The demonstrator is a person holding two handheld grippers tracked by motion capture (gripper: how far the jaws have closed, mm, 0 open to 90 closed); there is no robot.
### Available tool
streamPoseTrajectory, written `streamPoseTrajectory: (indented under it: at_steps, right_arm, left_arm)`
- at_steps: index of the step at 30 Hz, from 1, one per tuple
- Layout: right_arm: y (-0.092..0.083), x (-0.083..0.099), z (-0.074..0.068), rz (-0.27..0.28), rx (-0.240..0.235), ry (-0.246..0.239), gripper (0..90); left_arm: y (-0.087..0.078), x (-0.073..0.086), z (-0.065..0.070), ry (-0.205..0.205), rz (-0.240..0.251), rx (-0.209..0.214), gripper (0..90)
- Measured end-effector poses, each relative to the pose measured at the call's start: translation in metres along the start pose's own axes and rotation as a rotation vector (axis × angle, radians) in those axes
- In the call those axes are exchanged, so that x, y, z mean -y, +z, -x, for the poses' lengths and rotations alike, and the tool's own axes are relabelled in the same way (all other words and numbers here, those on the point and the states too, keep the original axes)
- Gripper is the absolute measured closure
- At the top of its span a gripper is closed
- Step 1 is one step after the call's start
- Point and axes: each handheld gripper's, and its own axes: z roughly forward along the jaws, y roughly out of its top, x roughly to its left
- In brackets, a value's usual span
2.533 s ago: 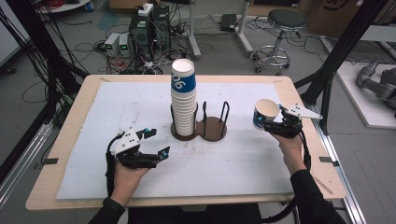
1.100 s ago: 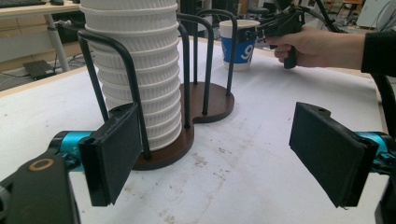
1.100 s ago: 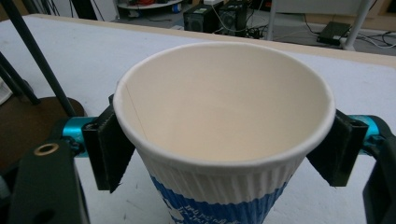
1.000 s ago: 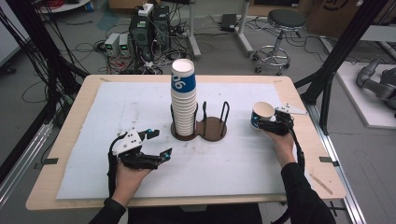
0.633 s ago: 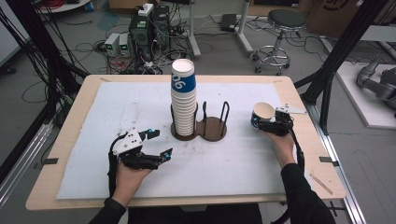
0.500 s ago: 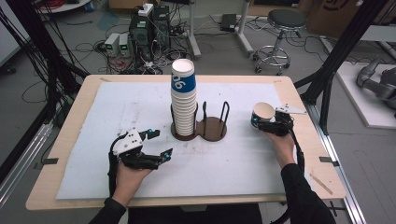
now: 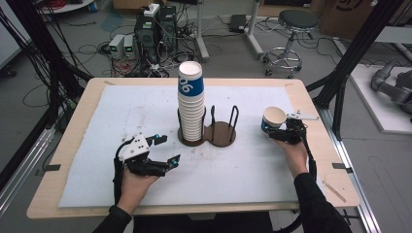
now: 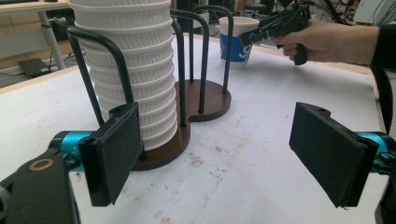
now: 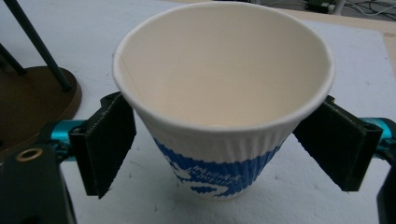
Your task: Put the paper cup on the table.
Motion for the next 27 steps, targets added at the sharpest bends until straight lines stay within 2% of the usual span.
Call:
streamPoseTrajectory:
  at_steps: [5, 8, 15, 18, 21, 24, 26, 27]
  right_arm:
    - [-0.010, 0.002, -0.003, -0.026, 0.005, 0.019, 14.0]
    - [-0.019, 0.004, -0.004, -0.020, 0.005, 0.028, 14.0]
    - [-0.042, 0.005, -0.009, 0.028, -0.020, 0.086, 14.2]
    - [-0.054, 0.004, -0.012, 0.070, -0.042, 0.111, 14.2]
    - [-0.066, 0.002, -0.018, 0.117, -0.095, 0.078, 14.2]
    - [-0.074, -0.003, -0.024, 0.162, -0.158, -0.002, 14.2]
    - [-0.077, -0.007, -0.028, 0.183, -0.182, -0.015, 14.2]
    - [-0.079, -0.009, -0.030, 0.186, -0.210, -0.016, 14.2]
  left_arm:
    - [0.000, 0.000, 0.000, 0.002, 0.000, 0.002, 17.0]
    - [0.001, 0.000, 0.000, 0.001, 0.001, 0.002, 17.0]
    - [0.002, -0.001, 0.000, -0.002, 0.000, 0.002, 17.0]
    - [0.001, -0.003, 0.002, 0.001, 0.003, -0.005, 17.0]
    - [0.001, -0.007, 0.002, 0.008, 0.011, -0.010, 17.0]
    - [0.002, -0.013, 0.000, 0.008, 0.027, -0.016, 17.0]
    - [0.004, -0.016, -0.003, 0.001, 0.031, -0.011, 17.0]
    - [0.005, -0.017, -0.005, -0.002, 0.036, -0.007, 17.0]
